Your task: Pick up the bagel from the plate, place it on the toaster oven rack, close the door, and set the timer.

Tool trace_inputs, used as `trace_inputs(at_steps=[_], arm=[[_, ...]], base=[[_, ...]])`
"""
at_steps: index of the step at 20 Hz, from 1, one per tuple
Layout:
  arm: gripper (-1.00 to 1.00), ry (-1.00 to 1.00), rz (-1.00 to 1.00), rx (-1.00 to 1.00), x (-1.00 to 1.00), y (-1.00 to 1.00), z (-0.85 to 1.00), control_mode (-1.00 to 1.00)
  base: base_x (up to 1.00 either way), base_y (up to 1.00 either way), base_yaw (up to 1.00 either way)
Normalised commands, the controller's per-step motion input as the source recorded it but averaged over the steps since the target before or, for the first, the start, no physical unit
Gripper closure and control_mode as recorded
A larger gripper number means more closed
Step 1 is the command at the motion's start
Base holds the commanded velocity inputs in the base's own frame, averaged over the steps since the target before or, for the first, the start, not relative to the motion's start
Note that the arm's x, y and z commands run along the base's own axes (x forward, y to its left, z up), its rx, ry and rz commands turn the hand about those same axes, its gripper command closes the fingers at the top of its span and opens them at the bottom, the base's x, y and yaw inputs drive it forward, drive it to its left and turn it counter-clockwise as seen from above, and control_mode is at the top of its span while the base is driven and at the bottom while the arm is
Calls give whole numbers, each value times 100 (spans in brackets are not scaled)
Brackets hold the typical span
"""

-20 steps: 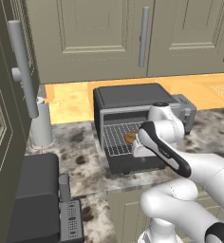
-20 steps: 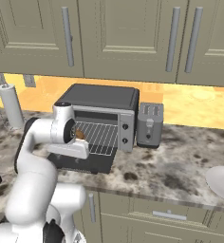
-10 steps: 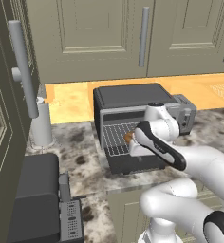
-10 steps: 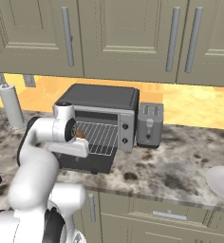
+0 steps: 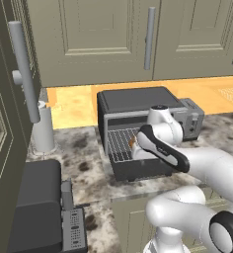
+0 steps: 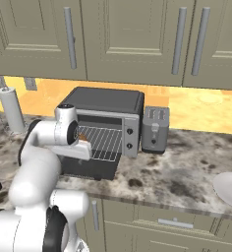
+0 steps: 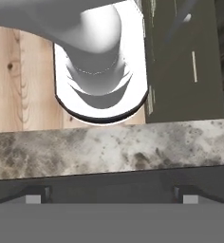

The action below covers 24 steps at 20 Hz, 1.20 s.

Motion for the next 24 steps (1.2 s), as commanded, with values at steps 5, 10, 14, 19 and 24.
trace_inputs(at_steps=[5, 10, 14, 19, 24], arm=[[-100, -15, 0, 0, 15, 5, 0, -100], [-100, -17, 0, 0, 13, 3, 0, -100], [-100, -11, 0, 0, 13, 1, -14, -100], [-100, -1, -1, 0, 29, 0, -32, -100], [-100, 0, -2, 0, 47, 2, -19, -100]], base=[[0, 0, 0], [0, 0, 0], [0, 0, 0], [0, 0, 0], [0, 0, 0]])
